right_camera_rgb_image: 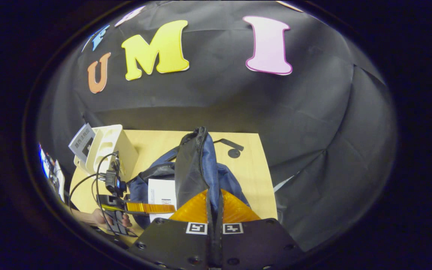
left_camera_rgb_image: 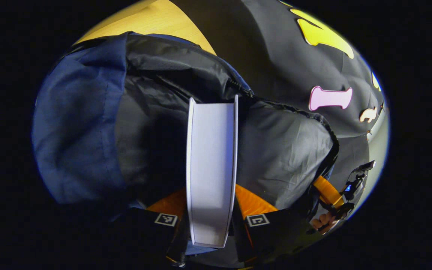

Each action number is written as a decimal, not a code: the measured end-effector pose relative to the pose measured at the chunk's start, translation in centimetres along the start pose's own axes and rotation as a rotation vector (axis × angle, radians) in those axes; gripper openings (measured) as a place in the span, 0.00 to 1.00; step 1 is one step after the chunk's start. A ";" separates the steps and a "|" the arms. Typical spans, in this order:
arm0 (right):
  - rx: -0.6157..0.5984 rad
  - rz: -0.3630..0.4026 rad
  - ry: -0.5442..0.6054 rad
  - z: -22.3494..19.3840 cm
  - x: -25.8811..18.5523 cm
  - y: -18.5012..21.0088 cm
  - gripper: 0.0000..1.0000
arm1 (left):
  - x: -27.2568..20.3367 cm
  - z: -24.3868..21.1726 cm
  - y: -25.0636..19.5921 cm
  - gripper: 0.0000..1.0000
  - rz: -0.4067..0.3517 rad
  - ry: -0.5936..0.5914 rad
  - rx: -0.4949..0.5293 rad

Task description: Open the schoolbag, grab two books from the bookshelf and put them into the schoolbag.

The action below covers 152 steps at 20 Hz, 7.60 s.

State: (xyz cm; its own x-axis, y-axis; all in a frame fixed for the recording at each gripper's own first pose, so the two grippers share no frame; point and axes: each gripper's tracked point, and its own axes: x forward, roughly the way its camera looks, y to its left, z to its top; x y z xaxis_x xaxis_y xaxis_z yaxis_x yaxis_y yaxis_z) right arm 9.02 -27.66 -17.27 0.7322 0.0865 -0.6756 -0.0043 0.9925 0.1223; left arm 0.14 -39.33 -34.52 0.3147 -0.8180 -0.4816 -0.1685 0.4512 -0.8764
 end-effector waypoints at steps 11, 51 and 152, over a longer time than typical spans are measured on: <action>0.009 0.011 0.010 -0.4 0.4 1.1 0.00 | -6.1 0.4 1.1 0.98 0.373 0.036 0.168; 0.025 -0.086 0.061 -1.3 -0.1 5.9 0.00 | -45.6 29.5 1.5 0.97 0.907 -0.186 0.553; -0.079 -0.033 0.034 0.4 -1.6 6.8 0.00 | -0.5 1.4 -5.9 0.86 -0.018 -0.018 -0.104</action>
State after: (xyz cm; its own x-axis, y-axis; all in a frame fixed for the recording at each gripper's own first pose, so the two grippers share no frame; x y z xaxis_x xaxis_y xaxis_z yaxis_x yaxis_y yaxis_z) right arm 8.12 -21.05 -15.08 0.7092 0.0555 -0.7028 -0.0354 0.9984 0.0431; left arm 2.28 -41.07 -29.14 0.3350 -0.8187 -0.4664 -0.2585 0.3962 -0.8810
